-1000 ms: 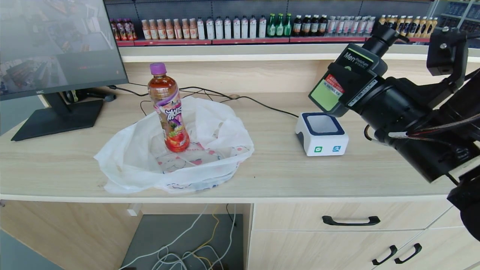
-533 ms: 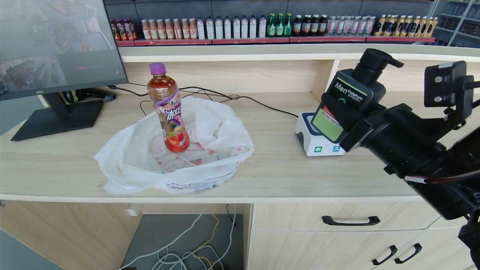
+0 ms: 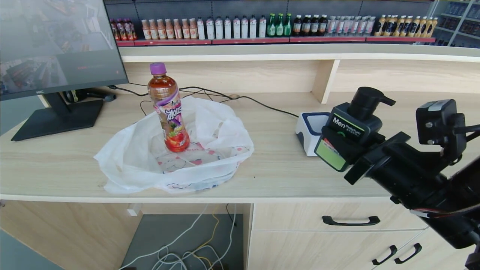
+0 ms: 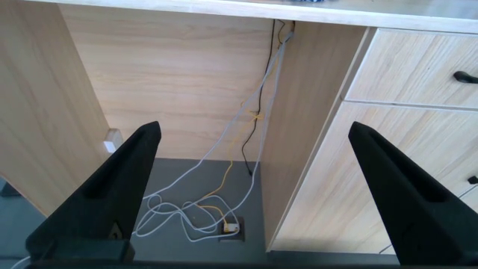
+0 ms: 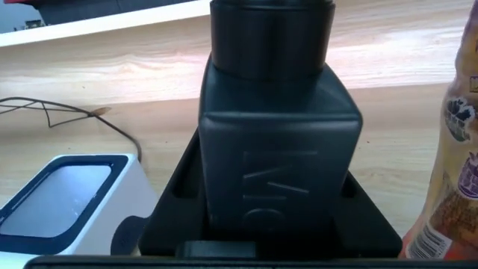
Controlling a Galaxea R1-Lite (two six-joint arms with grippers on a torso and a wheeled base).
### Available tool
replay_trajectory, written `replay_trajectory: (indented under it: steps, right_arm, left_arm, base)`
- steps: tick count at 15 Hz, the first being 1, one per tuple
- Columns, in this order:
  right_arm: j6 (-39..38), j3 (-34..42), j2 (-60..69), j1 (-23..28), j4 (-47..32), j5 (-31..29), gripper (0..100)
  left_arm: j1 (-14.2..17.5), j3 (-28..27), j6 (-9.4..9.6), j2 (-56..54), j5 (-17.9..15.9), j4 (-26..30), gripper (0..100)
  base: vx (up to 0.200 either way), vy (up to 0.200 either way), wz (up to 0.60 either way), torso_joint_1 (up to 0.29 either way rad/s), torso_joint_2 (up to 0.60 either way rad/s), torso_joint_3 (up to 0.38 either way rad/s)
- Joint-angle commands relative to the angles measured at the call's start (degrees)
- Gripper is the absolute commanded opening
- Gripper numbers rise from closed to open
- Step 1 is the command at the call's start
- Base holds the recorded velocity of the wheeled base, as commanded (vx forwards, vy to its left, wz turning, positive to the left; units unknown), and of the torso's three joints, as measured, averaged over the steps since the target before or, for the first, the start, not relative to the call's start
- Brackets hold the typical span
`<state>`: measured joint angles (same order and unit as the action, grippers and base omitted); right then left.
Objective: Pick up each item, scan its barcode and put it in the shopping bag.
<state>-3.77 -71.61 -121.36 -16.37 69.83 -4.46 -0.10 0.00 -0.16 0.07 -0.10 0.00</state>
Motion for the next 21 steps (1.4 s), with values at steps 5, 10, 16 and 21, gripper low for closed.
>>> replay_trajectory:
  steps: [5,10,16,21]
  right_arm:
    - [-2.6,12.9,11.6,-0.3,1.5,-0.1,0]
    - [-3.6,29.6,17.2,-2.5,11.0,-0.1,0]
    - [-3.9,43.9,22.7,-7.4,17.1,-0.1,0]
    - [-2.4,47.9,26.4,-14.3,17.1,0.1,0]
  left_arm:
    - [0.0,0.0,-0.02,0.0,0.0,0.0,100]
    - [0.0,0.0,-0.02,0.0,0.0,0.0,100]
    - [0.0,0.0,-0.02,0.0,0.0,0.0,100]
    - [0.0,0.0,-0.02,0.0,0.0,0.0,100]
  base:
    - [0.000,0.000,0.00,0.000,0.00,0.000]
    - [0.000,0.000,0.00,0.000,0.00,0.000]
    - [0.000,0.000,0.00,0.000,0.00,0.000]
    - [0.000,0.000,0.00,0.000,0.00,0.000]
